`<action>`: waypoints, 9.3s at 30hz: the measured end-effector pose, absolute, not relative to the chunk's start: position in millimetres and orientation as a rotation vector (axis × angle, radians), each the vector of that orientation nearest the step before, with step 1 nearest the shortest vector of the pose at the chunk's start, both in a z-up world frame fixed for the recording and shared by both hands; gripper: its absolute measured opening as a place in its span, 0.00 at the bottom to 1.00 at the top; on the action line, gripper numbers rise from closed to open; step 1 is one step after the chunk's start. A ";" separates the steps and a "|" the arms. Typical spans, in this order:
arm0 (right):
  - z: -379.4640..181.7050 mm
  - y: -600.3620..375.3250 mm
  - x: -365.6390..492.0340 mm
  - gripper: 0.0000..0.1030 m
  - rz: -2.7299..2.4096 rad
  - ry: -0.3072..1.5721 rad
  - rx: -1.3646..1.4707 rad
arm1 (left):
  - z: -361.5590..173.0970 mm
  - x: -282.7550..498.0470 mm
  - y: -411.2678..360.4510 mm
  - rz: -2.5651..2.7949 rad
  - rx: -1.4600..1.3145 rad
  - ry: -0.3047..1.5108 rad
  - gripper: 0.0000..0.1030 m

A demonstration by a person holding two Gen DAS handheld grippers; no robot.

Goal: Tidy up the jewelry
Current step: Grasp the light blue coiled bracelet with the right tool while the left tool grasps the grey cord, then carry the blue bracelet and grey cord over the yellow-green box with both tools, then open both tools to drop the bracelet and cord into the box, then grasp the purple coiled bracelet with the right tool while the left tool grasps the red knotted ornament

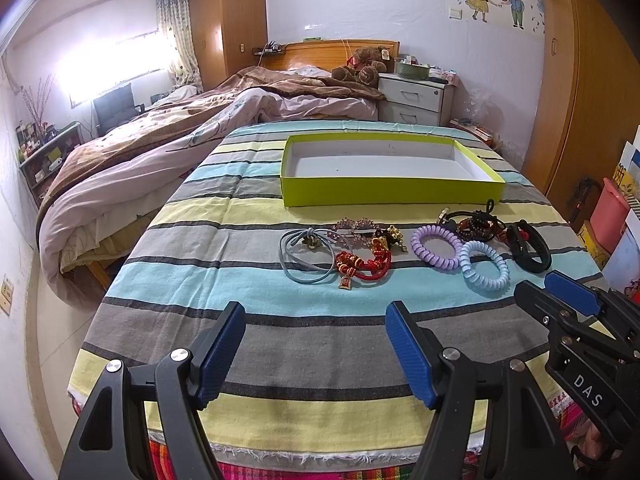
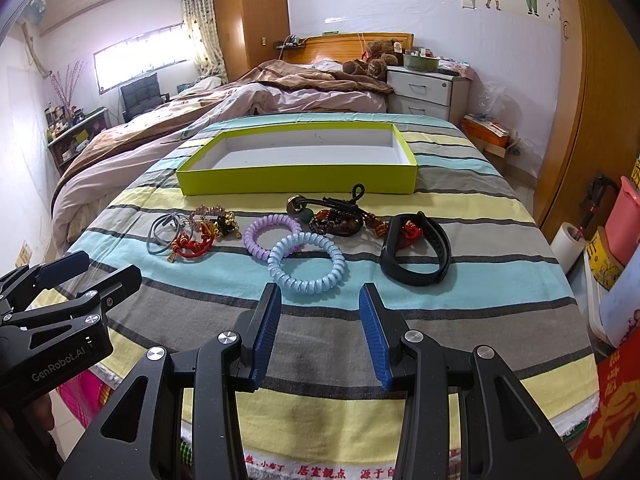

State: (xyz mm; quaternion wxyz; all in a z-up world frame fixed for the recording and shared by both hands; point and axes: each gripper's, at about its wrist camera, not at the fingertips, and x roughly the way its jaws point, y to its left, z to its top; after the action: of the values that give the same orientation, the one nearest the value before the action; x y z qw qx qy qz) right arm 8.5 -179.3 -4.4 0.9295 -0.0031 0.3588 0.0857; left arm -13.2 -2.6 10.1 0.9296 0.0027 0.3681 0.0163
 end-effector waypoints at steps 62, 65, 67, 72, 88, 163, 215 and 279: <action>-4.8 -187.3 82.9 0.09 0.261 0.807 0.013 | -16.2 103.9 40.8 -0.082 -0.027 0.927 0.67; -3.7 -186.7 82.8 0.09 0.267 0.805 0.016 | -11.8 107.4 43.7 -0.088 -0.065 0.916 0.66; -2.8 -186.3 83.5 0.09 0.269 0.803 0.017 | -10.9 110.8 44.3 -0.088 -0.076 0.912 0.66; -3.1 -186.9 84.6 0.09 0.270 0.805 0.017 | -13.7 116.3 44.6 -0.096 -0.108 0.912 0.58; -2.9 -184.9 87.2 0.09 0.272 0.806 0.017 | -14.5 117.7 43.0 -0.079 -0.114 0.905 0.19; -8.7 -205.3 274.5 0.09 0.177 0.932 -0.044 | 8.7 270.1 7.5 -0.194 -0.136 0.926 0.17; 35.3 -196.3 172.9 0.36 0.240 0.767 0.013 | 42.8 158.6 4.0 -0.090 0.020 0.840 0.47; -19.2 -167.6 83.4 0.09 0.277 0.871 0.000 | -11.6 77.0 32.9 -0.193 -0.131 0.917 0.48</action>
State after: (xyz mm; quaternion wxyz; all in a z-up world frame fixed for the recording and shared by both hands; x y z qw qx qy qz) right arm 83.4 -167.6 -19.2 0.8975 0.0001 0.4203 0.1337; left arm 77.0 32.9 -11.6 0.8901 -0.0633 0.4417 -0.0931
